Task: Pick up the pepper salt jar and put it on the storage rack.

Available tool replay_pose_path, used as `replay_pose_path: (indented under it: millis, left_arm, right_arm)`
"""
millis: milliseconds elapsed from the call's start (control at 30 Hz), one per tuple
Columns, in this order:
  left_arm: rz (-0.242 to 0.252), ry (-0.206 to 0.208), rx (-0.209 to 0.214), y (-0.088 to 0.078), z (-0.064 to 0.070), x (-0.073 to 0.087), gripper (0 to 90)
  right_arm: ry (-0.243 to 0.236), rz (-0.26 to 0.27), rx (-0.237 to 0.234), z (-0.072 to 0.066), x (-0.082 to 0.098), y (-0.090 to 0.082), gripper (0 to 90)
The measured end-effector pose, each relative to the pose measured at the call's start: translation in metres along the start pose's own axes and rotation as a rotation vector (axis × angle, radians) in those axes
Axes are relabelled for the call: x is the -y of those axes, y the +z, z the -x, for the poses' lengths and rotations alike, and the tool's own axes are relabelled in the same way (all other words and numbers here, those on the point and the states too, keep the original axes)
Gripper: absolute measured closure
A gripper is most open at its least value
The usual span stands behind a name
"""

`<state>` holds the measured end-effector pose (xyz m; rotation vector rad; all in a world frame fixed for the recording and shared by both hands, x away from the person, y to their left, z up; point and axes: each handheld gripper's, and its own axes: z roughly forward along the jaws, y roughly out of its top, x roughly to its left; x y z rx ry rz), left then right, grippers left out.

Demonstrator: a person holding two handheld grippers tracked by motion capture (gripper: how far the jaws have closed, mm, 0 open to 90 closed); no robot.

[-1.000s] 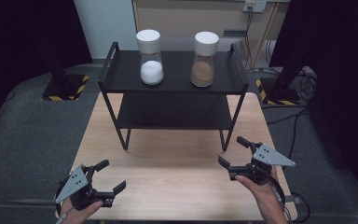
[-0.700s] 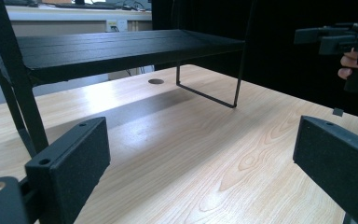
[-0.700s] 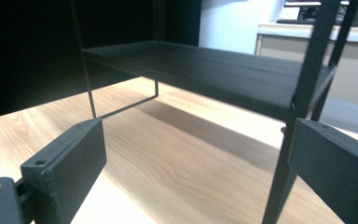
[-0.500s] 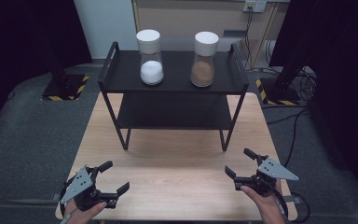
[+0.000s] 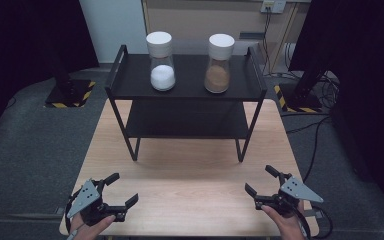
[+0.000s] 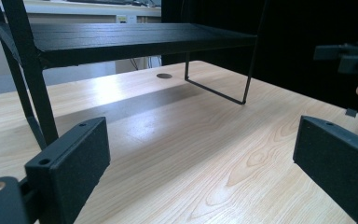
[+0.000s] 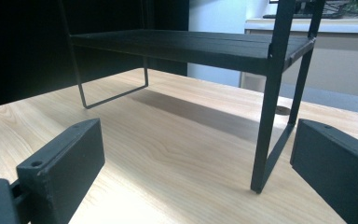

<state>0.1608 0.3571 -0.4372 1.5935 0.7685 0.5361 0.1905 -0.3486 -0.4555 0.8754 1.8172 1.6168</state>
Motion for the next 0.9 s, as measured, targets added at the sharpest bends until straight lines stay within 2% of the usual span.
replay_pose_path:
  millis: [67,233,400,600,900]
  left_arm:
    - [0.002,0.001,0.0,0.0,0.0,0.0,2.4]
    - [0.0,0.007,-0.009,0.002,0.003,0.0,2.4]
    - [-0.014,0.006,-0.012,0.004,0.004,0.003,2.4]
    - [-0.012,0.005,-0.021,0.003,0.004,0.003,2.4]
    - [-0.015,0.003,-0.023,0.003,0.003,0.002,2.4]
  right_arm:
    - [-0.023,-0.027,-0.009,0.0,-0.002,-0.001,3.6]
    - [-0.037,-0.026,-0.009,-0.002,-0.003,-0.003,3.9]
    - [-0.003,-0.009,-0.006,-0.004,-0.001,-0.003,3.9]
    - [-0.003,0.003,0.0,-0.003,-0.004,-0.009,4.0]
    - [0.001,-0.005,-0.002,-0.002,-0.004,-0.012,4.0]
